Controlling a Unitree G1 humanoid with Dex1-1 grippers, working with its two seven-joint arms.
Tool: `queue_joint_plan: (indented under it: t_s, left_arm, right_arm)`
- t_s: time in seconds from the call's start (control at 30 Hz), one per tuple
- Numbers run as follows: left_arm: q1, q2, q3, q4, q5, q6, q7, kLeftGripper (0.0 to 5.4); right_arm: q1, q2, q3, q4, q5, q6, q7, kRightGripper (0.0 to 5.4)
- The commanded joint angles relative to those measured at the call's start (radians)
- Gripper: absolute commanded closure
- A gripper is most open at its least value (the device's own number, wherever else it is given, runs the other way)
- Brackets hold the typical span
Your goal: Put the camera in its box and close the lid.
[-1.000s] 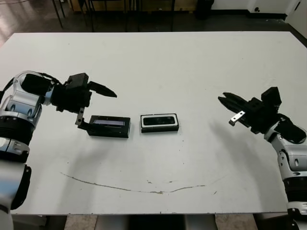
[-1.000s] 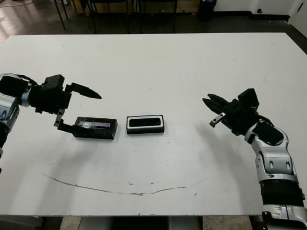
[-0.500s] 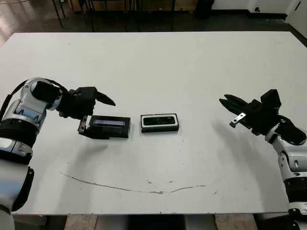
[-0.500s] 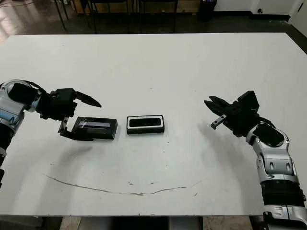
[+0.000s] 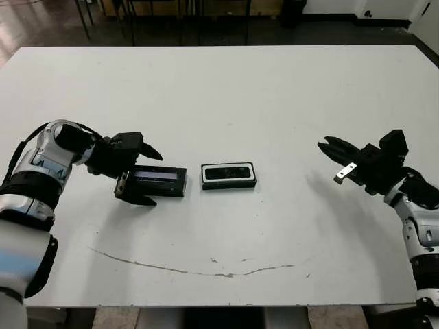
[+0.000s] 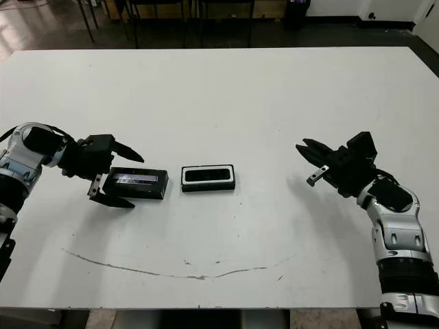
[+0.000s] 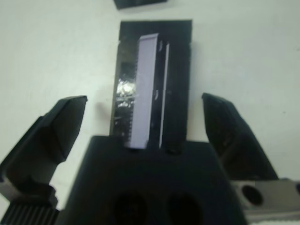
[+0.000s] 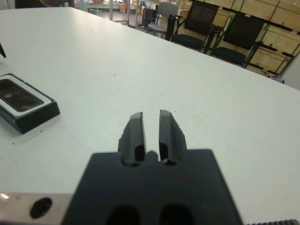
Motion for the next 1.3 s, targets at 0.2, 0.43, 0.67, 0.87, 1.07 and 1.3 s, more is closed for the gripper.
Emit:
queue_joint_plan:
  t_s: [0.2,0.43,0.67,0.87,1.07,1.3]
  left_arm:
    - [0.008,-0.002,0.003,0.11,0.032,0.079,0.017,1.1]
    - [0.008,0.021,-0.011,0.121,0.056,0.118,0.001,2.79]
    - [0.016,0.039,0.018,0.119,0.014,0.177,-0.071,3.99]
    - [0.076,0.059,0.108,0.008,-0.08,0.258,-0.092,4.13]
    - [0.241,0.075,0.304,-0.295,-0.259,0.384,0.049,4.13]
    - [0.447,0.012,0.417,-0.694,-0.362,0.488,0.344,4.13]
  right_arm:
    - [0.017,-0.021,0.012,0.004,-0.024,0.007,0.006,5.4]
    - [0.017,-0.017,0.029,-0.01,-0.044,0.003,-0.007,5.4]
    - [0.005,-0.012,0.037,-0.007,-0.04,0.02,0.001,5.4]
    - [0.009,-0.008,0.046,-0.016,-0.041,0.027,-0.008,5.4]
    - [0.013,0.005,0.043,-0.017,-0.03,0.04,-0.012,5.4]
    - [0.027,0.025,0.044,-0.068,-0.018,0.082,-0.04,5.4]
